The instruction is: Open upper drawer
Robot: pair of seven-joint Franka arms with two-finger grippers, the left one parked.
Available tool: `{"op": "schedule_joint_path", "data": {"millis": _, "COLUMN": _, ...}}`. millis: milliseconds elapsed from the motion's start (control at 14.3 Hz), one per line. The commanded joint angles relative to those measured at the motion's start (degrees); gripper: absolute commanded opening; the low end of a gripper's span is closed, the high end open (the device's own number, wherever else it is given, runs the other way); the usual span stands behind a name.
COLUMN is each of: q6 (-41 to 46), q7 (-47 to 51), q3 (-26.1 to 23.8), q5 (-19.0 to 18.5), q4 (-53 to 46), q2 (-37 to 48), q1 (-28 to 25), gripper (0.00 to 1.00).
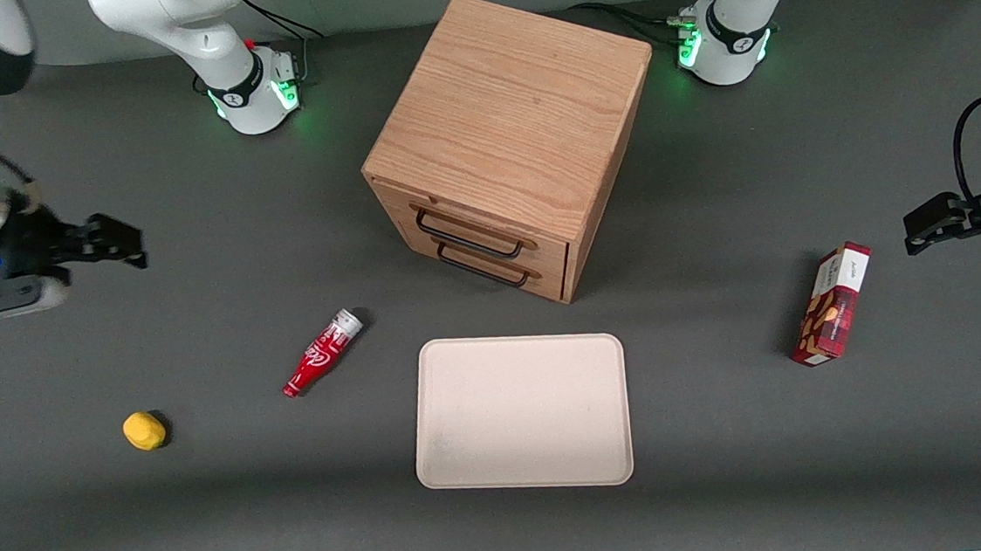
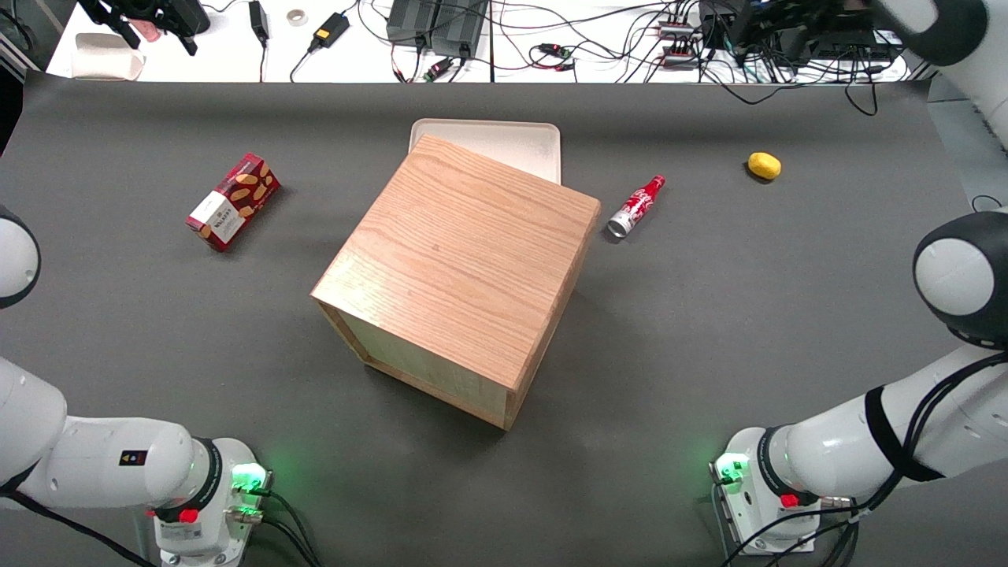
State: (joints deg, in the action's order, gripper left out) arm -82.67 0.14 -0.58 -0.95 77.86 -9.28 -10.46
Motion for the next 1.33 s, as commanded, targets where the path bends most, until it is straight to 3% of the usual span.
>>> {"op": "schedule_joint_path", "data": {"millis": 0, "q6": 2.25, "q7": -0.58, "q3": 1.02, "q5": 1.12, "q4": -1.84, "q2": -0.74, "q1": -6.75, "gripper": 1.00}}
{"op": "schedule_joint_path", "data": {"millis": 140, "q6": 2.16, "q7": -0.49, "q3": 1.02, "q5": 1.73, "q4": -1.93, "q2": -1.44, "q1": -10.62, "gripper": 1.00}}
{"op": "schedule_joint_path", "data": {"millis": 420, "q6": 1.72, "q7": -1.01, "q3": 0.23, "q5": 8.14, "q4": -5.78, "q2": -5.48, "q1": -13.00, "gripper": 1.00}}
{"op": "schedule_joint_path", "data": {"millis": 840, "q6": -3.18, "q7": -2.50, "q3": -4.07, "q5": 10.00, "q4": -8.78, "q2": -11.54, "q1": -14.86, "gripper": 1.00}}
{"op": "schedule_joint_path", "data": {"millis": 1050, "q6": -8.19, "q7": -9.86, "q3": -5.57, "q5": 10.26, "q4": -8.78, "q2": -14.61, "q1": -14.77, "gripper": 1.00}}
{"op": "schedule_joint_path", "data": {"millis": 1260, "q6": -10.49, "q7": -20.42, "q3": -5.31, "q5": 16.66, "q4": -8.69, "q2": -17.95, "q1": -14.15, "gripper": 1.00}}
